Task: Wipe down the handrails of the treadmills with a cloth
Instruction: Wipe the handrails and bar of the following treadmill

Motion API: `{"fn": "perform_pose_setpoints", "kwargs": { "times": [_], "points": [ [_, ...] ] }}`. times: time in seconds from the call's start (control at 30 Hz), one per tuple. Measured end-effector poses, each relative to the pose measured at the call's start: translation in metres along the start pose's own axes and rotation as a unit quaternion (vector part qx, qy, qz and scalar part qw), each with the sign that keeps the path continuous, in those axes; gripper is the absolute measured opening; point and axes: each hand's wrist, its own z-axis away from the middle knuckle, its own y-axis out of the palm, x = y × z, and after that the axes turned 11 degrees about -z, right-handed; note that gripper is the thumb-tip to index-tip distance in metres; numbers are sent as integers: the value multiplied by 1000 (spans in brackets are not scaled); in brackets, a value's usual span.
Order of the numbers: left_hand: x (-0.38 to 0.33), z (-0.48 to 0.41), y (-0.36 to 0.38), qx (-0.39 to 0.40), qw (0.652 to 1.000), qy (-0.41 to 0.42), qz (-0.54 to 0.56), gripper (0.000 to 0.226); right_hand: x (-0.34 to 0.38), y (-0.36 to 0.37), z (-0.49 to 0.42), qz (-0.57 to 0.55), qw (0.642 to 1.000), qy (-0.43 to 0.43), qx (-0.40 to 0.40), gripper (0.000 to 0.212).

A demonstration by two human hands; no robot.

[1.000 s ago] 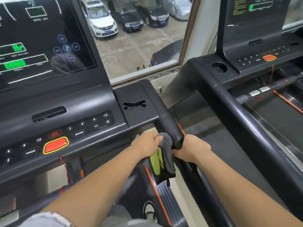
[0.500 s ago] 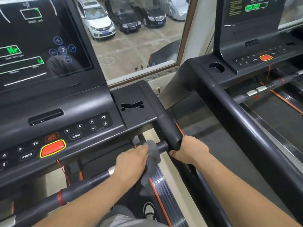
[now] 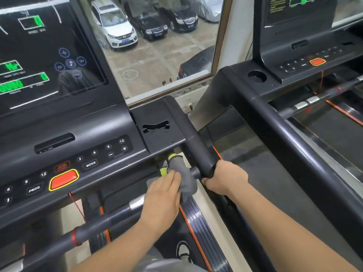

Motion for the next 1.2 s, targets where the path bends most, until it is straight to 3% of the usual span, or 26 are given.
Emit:
{"fn": "perform_pose_setpoints", "kwargs": {
  "times": [0.07,0.17,0.23,0.3,0.37,0.5,0.6,0.67,0.8,0.87,0.93,1.0,1.1,1.2],
  "points": [
    [-13,-26,-14,74,994,-82,-17,34,0,1,2,4,1000,-1,-19,51],
    [-11,-77,-19,166,974,-118,102,37,-1,1,3,-1,1000,-2,-14,51],
    [4,-105,-22,284,928,-140,198,48,-1,-1,3,-9,1000,1,-9,45],
    [13,-118,-26,367,888,-160,226,53,0,-1,4,-13,1000,2,-4,44],
    [9,-115,-24,329,909,-151,208,50,0,-1,4,-12,1000,0,-3,45],
    [-16,-45,-16,72,992,-78,61,22,-2,0,2,-11,1000,-7,-9,44],
    [-24,-2,-2,47,998,27,-24,70,-2,0,2,-10,1000,-10,-10,47],
    [-23,-7,6,41,996,27,-76,75,-1,1,2,-8,1000,-14,-13,48],
    [-19,-42,-10,95,992,0,-83,64,-1,1,-1,-9,1000,-9,-8,48],
    [-3,-59,-16,146,989,0,21,50,0,0,-3,-3,1000,-6,-1,49],
    [18,-80,-18,244,946,-59,203,39,1,-1,-3,2,1000,-4,3,49],
    [29,-98,-22,337,882,-129,302,42,2,-2,-2,1,1000,-5,8,46],
    [29,-110,-31,407,852,-181,275,40,1,-3,-2,-4,1000,-2,13,46],
    [30,-110,-32,396,876,-158,225,37,2,-4,-1,-4,1000,2,15,44]
  ]
}}
